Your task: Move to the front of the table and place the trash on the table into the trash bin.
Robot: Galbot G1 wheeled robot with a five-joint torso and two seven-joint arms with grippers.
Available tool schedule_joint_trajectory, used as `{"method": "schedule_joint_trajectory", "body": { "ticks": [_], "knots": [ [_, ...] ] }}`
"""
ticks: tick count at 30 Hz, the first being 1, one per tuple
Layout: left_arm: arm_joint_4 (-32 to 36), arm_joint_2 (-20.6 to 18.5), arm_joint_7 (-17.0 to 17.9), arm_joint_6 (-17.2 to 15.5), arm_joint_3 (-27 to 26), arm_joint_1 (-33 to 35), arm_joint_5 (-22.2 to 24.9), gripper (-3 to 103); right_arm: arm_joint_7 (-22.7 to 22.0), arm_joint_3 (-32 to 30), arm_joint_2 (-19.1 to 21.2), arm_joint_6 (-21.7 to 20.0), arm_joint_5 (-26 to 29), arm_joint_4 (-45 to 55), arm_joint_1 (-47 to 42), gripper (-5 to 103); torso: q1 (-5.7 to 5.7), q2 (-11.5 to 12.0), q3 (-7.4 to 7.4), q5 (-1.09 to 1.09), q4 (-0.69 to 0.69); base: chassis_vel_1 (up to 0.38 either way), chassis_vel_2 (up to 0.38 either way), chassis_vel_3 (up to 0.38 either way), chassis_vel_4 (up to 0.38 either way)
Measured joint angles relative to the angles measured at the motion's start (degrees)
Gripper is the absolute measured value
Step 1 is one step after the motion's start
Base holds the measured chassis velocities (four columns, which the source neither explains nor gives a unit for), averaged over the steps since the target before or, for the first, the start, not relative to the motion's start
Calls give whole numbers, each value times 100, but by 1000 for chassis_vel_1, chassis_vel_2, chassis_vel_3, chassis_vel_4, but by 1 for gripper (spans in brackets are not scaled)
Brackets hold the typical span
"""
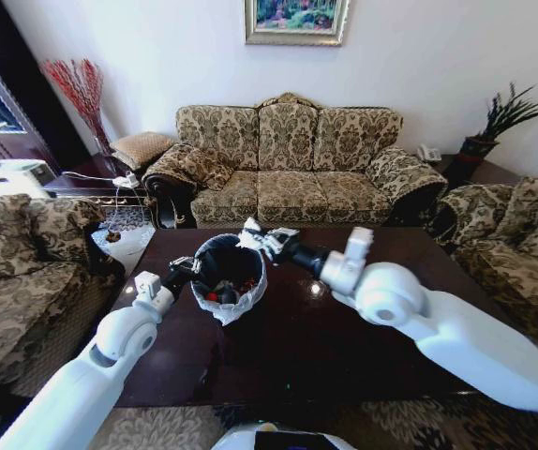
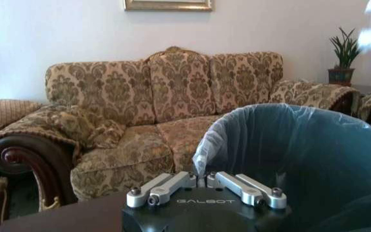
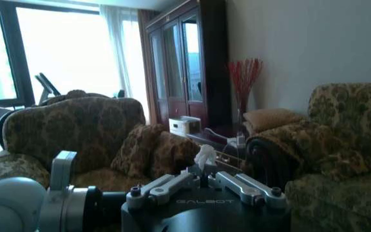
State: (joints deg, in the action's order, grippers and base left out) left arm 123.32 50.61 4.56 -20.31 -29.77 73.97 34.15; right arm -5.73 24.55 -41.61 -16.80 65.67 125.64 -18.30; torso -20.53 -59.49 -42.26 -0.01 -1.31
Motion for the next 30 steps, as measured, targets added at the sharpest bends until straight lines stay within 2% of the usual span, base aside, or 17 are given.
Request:
{"method": "schedule_joint_trajectory", "body": {
  "ticks": [1, 4, 11, 15, 16, 17, 19, 20, 21, 23, 24, 25, 27, 29, 30],
  "knots": [
    [-7, 13, -2, 1, -12, 11, -19, 3, 37, 142, -61, -76, -99, -129, 25, -2, 0, 0, 0, 0, 1, 0, 0, 0, 0],
    [-7, 13, -10, 9, -55, 33, -27, 3, 118, 331, -165, -164, -208, -255, 52, -1, 1, 0, 0, 0, 1, 0, 0, 0, 0],
    [-31, 13, -23, 19, -86, 2, -33, 3, 267, 584, -459, -168, -411, -516, 228, 12, 1, 0, 0, 0, 0, 0, 0, 0, 0],
    [-35, 87, -38, 22, -63, 3, -68, 3, 313, 644, -696, -106, -453, -742, 362, 31, 1, 0, 1, 0, 1, 0, 0, 0, 0],
    [-35, 87, -38, 22, -63, 3, -68, 3, 313, 644, -696, -106, -453, -742, 362, 31, 1, 0, 1, 0, 1, 0, 0, 0, 0],
    [-35, 106, -45, 22, -60, 11, -80, 3, 314, 660, -775, -92, -461, -812, 390, 37, 1, 0, 1, 0, 1, 0, 0, 0, 0],
    [-35, 110, -48, 22, -60, 13, -84, 3, 314, 666, -794, -88, -464, -830, 397, 37, 1, 0, 1, 0, 1, 0, 0, 0, 0],
    [-34, 122, -58, 22, -64, 30, -98, 3, 333, 701, -867, -76, -474, -893, 432, 48, 1, 0, 1, 0, 1, 0, 0, 0, 0],
    [-30, 123, -62, 27, -77, 44, -103, 3, 342, 721, -892, -74, -479, -909, 449, 53, 1, 0, 1, 0, 1, 0, 0, 0, 0],
    [-23, 123, -65, 34, -94, 56, -106, 3, 352, 736, -904, -73, -482, -914, 460, 53, 1, 0, 1, 0, 1, 0, 0, 0, 0],
    [-17, 123, -71, 42, -122, 71, -107, 3, 368, 745, -914, -72, -485, -917, 468, 63, 1, -1, 1, 1, 1, 0, 0, 0, 0],
    [-16, 122, -73, 50, -135, 78, -108, 3, 380, 746, -917, -71, -489, -924, 470, 69, 2, -1, 1, 1, 1, 0, 0, 0, 0],
    [-16, 121, -75, 56, -144, 80, -109, 3, 385, 746, -924, -66, -496, -936, 470, 69, 2, -1, 1, 1, 1, 0, 0, 0, 0],
    [-16, 123, -77, 64, -149, 81, -110, 3, 397, 747, -947, -27, -535, -976, 470, 80, 2, 0, 1, 1, 1, 0, 0, 0, 0],
    [-16, 123, -77, 64, -149, 81, -110, 3, 397, 747, -947, -27, -535, -976, 470, 80, 2, 0, 1, 1, 1, 0, 0, 0, 0]
  ]
}}
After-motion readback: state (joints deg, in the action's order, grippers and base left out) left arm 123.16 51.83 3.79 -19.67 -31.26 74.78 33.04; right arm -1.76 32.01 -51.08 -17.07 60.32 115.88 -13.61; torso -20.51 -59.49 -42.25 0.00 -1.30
